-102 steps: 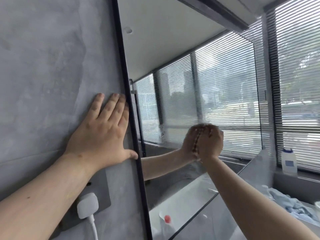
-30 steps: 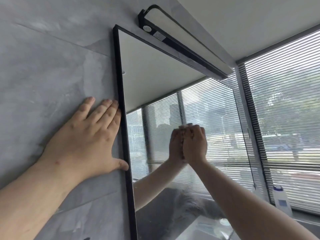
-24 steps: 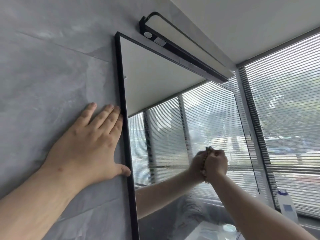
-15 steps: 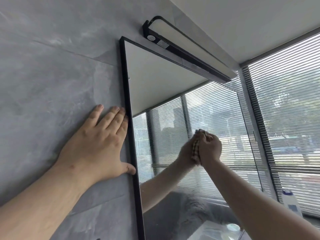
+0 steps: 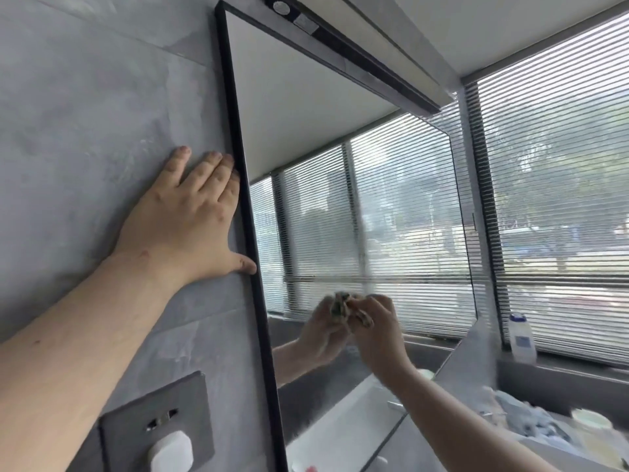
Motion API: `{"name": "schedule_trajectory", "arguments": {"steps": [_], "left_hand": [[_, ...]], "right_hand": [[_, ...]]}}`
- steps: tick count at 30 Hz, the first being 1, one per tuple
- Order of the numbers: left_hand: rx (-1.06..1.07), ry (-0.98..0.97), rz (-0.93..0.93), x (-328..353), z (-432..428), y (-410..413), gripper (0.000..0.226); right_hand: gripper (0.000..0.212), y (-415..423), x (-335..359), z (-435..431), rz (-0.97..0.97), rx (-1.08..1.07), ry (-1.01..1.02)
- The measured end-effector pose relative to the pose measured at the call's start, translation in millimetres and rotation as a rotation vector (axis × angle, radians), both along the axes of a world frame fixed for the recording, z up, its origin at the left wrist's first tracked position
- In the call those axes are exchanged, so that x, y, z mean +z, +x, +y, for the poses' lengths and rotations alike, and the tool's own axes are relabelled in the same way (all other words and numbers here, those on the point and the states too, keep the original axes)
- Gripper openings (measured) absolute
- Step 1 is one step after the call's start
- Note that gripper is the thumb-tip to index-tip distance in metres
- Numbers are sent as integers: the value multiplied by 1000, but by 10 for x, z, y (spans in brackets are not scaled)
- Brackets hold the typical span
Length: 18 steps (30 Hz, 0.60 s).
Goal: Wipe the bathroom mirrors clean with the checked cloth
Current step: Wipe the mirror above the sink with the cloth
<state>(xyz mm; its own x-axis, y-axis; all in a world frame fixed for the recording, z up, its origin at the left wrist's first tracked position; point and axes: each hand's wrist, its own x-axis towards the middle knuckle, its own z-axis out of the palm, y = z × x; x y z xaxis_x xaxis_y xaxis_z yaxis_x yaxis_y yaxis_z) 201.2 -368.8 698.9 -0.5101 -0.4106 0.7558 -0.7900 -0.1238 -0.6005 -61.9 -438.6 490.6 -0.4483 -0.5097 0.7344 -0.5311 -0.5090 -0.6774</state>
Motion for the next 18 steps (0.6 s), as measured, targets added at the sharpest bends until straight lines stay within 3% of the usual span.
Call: {"name": "schedule_trajectory", "arguments": {"steps": [3, 7, 11, 15, 18], "left_hand": [[-13, -10, -6, 0, -6, 3, 138], [-38, -24, -6, -2, 5, 7, 137], [-109, -32, 4, -30, 25, 24, 132], [-177, 5, 3, -239, 18, 14, 114], [-102, 47, -29, -472, 60, 2, 121]], "right_hand": [[51, 184, -745, 148, -9, -31, 82], [55, 316, -1304, 252, -50, -14, 194], [32, 203, -865, 297, -200, -1, 285], [25, 215, 56, 375, -130, 4, 147], [25, 278, 454, 283, -122, 1, 122]]}}
